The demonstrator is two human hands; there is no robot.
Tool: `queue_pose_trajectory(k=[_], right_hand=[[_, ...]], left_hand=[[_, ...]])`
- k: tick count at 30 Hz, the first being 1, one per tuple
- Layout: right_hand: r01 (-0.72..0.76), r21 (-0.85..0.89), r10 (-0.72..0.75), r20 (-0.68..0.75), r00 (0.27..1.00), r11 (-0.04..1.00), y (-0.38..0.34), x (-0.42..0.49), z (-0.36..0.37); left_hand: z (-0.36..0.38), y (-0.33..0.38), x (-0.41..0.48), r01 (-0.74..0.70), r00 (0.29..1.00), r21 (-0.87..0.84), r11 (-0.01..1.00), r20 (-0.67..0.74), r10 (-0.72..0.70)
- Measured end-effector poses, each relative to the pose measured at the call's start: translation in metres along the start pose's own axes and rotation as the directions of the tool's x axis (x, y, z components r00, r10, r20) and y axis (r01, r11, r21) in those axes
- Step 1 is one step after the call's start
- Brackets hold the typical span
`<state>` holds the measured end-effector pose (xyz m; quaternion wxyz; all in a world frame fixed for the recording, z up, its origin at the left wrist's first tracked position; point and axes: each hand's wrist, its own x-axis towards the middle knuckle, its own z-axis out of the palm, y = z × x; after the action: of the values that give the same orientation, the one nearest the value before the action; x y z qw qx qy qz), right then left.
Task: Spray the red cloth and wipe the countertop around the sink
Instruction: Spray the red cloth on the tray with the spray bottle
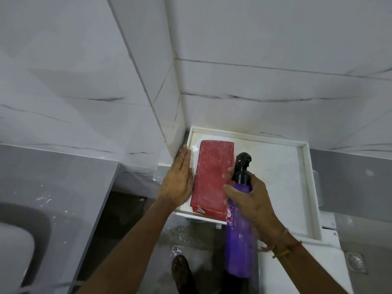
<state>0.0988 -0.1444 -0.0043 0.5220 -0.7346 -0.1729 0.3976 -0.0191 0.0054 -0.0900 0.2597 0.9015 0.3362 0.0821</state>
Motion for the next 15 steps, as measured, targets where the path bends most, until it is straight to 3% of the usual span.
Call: queue_pose_trajectory(k=[6, 11, 15], right_hand=[[0.015, 0.01, -0.015, 0.007, 1.0, 1.0, -0.0082, 0.0016, 0.0001], [-0.028, -0.011, 0.029, 0.106, 0.994, 1.0, -0.0084, -0.0001, 0.0036], [0.009, -0.055, -0.007, 0.048, 0.999, 0.998, -0.0078, -0.0021, 0.003]], left_hand=[[0.0017, -0.002, 0.0002, -0.005, 1.0, 0.013, 1.0, 0.004, 0.005], [0.0026, -0.0027, 0.0, -0.009, 1.0, 0.008, 1.0, 0.001, 0.009], [0.0016, -0.002, -0.0006, -0.014, 1.0, 0.011, 1.0, 0.008, 0.014]])
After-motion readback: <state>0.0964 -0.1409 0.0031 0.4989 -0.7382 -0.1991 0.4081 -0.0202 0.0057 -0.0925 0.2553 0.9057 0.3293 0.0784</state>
